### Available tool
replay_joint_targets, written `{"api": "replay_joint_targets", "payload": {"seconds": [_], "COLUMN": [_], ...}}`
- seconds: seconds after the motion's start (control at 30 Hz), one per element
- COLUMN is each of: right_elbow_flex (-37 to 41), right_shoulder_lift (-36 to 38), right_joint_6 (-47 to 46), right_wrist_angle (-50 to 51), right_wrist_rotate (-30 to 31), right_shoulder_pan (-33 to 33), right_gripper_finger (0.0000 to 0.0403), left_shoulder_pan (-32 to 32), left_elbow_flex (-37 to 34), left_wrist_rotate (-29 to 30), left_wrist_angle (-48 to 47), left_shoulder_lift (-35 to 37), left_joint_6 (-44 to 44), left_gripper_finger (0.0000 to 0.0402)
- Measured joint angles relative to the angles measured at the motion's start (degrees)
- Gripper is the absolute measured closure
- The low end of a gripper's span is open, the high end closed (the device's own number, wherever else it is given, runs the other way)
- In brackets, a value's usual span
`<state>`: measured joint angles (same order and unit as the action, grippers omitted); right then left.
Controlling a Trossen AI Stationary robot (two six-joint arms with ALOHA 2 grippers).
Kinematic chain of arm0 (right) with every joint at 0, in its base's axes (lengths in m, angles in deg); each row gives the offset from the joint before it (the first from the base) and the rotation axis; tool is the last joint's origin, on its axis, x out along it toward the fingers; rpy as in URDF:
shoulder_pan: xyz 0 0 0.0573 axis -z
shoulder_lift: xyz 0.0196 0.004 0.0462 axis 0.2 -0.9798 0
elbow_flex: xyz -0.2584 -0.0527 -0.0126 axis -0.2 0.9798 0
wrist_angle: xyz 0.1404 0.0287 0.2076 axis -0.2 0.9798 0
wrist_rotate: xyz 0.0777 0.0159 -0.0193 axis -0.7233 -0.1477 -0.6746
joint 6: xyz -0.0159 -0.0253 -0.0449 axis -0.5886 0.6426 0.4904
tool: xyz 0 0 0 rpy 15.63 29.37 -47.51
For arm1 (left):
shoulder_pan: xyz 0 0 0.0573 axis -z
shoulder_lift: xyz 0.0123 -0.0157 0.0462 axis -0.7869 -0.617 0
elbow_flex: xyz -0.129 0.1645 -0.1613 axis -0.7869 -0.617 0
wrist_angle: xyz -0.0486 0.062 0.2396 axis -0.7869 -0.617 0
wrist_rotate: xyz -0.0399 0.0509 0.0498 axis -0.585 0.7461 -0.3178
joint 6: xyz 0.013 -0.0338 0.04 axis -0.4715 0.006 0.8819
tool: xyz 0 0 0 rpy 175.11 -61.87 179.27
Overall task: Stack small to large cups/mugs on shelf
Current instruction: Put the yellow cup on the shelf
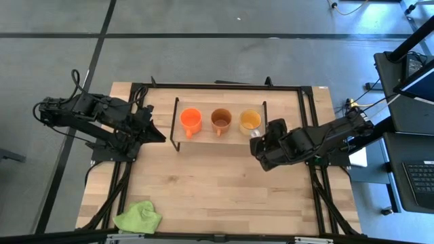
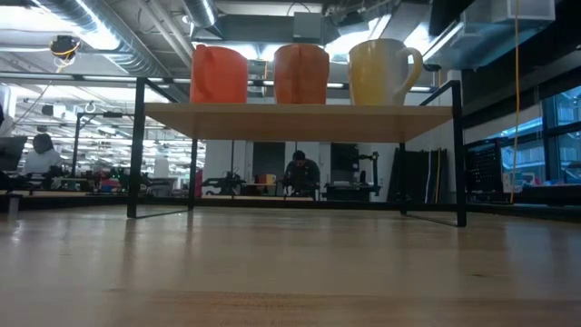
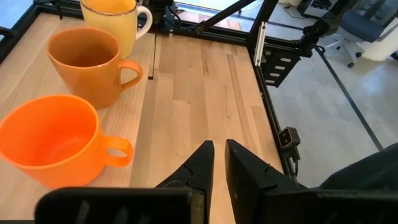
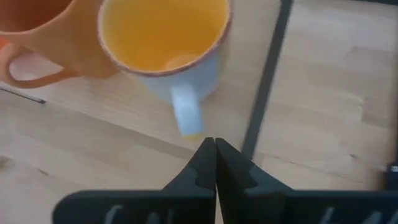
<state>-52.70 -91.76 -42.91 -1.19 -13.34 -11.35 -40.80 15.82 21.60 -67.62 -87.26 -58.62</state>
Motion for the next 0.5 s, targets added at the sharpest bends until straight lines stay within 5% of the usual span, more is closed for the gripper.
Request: {"api": "replay_joint_targets", "payload": {"seconds": [0.5], "right_elbow_flex": [1.97], "right_shoulder_lift": [-0.2], "right_joint_6": [0.5], "right_wrist_angle": [-1.83], "right_wrist_rotate": [4.58], "right_shoulder_pan": [0.77], "right_gripper_finger": [0.0403], "left_shoulder_pan": [0.0], "left_elbow_flex": [0.0], "left_wrist_rotate": [0.02], "left_wrist_angle": [0.02], "left_shoulder_lift": [-0.02], "left_joint_6": [-0.13], "left_gripper_finger": [0.0367]}}
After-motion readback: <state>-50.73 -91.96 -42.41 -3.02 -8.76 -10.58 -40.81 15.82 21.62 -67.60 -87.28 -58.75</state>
